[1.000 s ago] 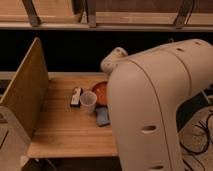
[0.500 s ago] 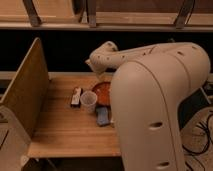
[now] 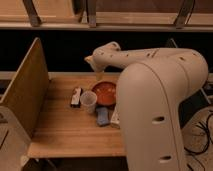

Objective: Place the eraser on the white sponge

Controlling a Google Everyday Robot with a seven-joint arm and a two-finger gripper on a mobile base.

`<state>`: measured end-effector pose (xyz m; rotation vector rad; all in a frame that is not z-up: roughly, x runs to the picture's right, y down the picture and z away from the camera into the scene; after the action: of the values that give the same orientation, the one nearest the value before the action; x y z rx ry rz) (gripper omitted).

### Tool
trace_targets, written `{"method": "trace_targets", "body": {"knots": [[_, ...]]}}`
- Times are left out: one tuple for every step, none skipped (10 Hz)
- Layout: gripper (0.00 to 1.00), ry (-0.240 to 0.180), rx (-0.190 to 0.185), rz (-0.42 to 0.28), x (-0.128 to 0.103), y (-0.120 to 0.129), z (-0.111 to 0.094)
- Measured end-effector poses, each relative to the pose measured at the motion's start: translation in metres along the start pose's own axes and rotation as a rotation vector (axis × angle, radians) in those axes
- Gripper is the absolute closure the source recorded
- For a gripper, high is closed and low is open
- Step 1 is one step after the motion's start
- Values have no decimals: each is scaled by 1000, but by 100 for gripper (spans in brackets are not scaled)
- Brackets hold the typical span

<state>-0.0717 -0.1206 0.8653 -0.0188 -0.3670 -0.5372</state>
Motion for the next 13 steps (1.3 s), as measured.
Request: {"method": "trace_targets", "body": {"knots": [[20,-1,0,0,-1,0,0],[20,-3,0,-2,-3,-1,1],[20,-1,2,3,-2,-2,1],[20,3,11,23,1,-3,0],[20,12,26,57,6,-5,-1],[20,24,41,97,13,-7,-3],[20,48,72,168,25,-10,-5],[20,71,102,236,36,-12,-8],[20,98,140,315,50,-15,-12],[20,130,183,391,66,-18,-19],[20,158,222,450,80,-21,-27],[20,171,260,501,87,-26,-34],[20,175,285,533,90,-30,-39]]}}
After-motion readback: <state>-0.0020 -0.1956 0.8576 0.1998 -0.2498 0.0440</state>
